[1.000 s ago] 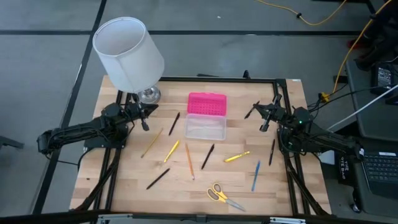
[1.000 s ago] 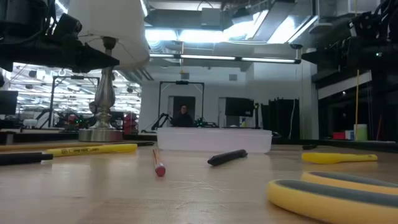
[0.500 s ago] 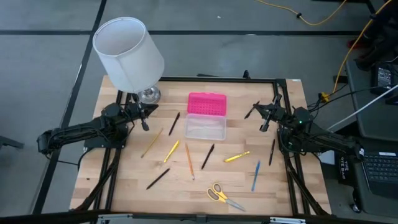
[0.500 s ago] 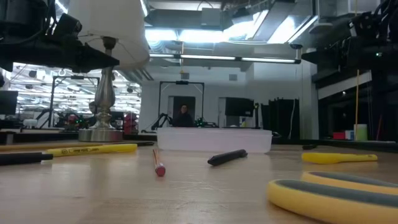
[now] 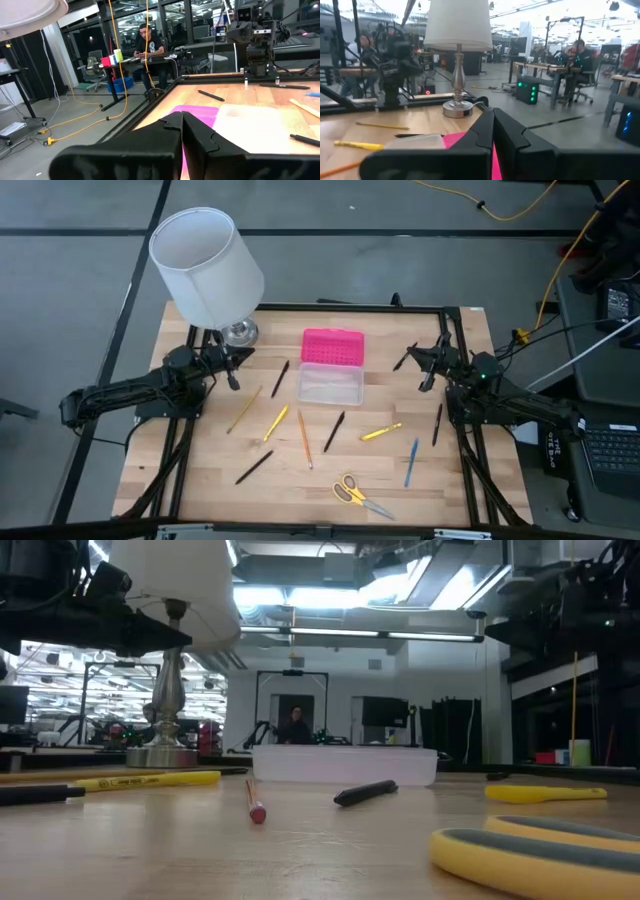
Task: Pick & place school supplies into a supply box
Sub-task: Put the black pen into the pink supply box
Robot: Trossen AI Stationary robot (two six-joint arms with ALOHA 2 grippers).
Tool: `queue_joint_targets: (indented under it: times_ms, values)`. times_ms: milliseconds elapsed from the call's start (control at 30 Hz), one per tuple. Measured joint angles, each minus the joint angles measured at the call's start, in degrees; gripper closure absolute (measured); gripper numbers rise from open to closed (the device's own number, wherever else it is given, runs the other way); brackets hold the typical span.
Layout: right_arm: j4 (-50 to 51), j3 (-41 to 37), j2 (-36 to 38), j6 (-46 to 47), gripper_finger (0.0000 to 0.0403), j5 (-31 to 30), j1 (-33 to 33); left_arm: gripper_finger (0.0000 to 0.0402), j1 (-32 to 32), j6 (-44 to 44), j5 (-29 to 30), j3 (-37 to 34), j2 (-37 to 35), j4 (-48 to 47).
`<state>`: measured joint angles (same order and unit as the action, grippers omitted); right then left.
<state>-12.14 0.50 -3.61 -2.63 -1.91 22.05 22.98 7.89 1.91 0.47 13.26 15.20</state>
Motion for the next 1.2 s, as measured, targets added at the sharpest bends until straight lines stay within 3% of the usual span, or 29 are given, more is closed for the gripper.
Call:
queue_joint_targets:
  times_ms: [500,933,1200]
  values:
    - [4.2,0.0,0.0,2.5,0.0393,-0.5,0.0,0.04,-2.3,-5.2,-5.5,0.3,0.5,0.1]
    - [4.0,0.0,0.0,8.4,0.0399,0.5,0.0,0.04,-3.4,-6.9,4.5,0.3,7.7,0.1]
    - [8.0,0.0,0.0,8.7,0.0398,-1.4,0.0,0.04,-3.4,-9.8,6.4,0.3,14.8,4.3]
